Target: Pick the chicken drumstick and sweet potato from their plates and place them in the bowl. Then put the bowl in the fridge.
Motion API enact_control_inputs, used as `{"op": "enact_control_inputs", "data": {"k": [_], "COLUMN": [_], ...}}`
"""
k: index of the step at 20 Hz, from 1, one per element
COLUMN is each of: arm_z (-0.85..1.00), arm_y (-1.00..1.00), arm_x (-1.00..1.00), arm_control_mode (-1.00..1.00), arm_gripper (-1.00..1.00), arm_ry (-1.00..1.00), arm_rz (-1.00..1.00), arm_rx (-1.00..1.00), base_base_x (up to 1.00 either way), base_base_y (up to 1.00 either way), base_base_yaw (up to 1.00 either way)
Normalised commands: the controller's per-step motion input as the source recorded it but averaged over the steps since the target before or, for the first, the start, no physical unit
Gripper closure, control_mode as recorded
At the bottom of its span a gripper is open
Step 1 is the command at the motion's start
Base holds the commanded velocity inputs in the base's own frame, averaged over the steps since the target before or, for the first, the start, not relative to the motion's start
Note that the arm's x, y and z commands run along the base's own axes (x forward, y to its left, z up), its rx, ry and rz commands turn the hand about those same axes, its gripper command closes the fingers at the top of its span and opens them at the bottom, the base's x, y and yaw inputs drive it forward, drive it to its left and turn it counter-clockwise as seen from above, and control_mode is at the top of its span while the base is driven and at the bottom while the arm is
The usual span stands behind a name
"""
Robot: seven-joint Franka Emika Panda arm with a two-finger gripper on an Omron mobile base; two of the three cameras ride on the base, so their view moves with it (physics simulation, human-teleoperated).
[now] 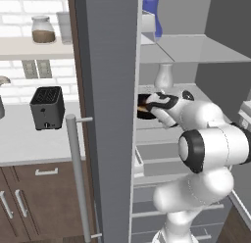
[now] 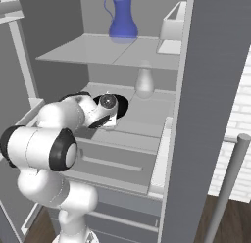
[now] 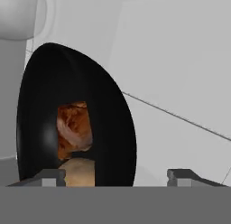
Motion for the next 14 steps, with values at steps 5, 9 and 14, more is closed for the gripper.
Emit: {"op": "enact_control_inputs", "data": {"k": [5, 9, 14], "arm_z": [0.96, 0.97, 0.95], "arm_y": [-0.41, -0.16, -0.27], "arm_x": [-0.83, -1.00, -0.99], "arm_control_mode": [-1.00, -1.00, -1.00], "arm_gripper": [-1.00, -1.00, -1.00], "arm_ry": [0.05, 0.07, 0.08], "arm_rz": [0.00, 0.01, 0.08], "arm_rx": [0.00, 0.00, -0.05], "base_base_x": [0.00, 0.00, 0.00], "base_base_y": [0.00, 0.00, 0.00], "base_base_yaw": [0.00, 0.00, 0.00]}}
